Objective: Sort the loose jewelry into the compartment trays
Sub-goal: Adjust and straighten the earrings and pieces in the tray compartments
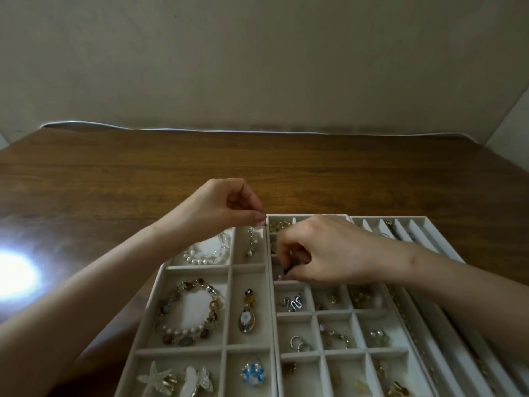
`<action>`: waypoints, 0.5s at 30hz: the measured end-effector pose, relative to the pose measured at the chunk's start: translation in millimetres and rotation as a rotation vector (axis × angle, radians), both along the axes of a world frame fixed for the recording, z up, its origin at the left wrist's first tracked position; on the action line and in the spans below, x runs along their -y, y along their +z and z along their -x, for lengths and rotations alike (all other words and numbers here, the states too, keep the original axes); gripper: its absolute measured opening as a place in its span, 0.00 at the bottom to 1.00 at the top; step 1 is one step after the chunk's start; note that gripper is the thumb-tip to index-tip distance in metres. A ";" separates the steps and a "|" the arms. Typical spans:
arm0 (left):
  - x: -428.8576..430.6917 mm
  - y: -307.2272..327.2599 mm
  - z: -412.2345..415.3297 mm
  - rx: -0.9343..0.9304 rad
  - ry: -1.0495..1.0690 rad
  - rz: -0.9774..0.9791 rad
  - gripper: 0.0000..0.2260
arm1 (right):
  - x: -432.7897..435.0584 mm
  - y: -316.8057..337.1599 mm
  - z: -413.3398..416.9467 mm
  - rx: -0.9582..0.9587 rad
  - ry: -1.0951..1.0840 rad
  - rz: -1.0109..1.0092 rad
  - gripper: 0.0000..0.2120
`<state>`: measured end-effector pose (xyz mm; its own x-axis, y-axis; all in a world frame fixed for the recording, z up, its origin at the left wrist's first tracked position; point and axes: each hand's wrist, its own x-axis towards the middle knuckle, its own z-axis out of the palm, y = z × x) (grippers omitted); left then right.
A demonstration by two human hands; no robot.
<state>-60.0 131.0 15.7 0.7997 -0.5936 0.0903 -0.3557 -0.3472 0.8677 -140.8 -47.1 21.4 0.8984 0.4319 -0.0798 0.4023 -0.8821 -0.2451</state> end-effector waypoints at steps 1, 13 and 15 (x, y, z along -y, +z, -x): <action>0.4 -0.7 0.4 0.006 0.004 -0.012 0.04 | 0.2 -0.2 -0.3 -0.010 -0.008 -0.027 0.06; -3.3 -1.0 -1.8 -0.137 -0.003 0.080 0.07 | 6.3 9.6 0.5 -0.071 -0.170 -0.335 0.08; -3.5 -0.6 -1.2 -0.128 -0.029 0.057 0.07 | 8.8 10.0 0.8 -0.094 -0.166 -0.346 0.10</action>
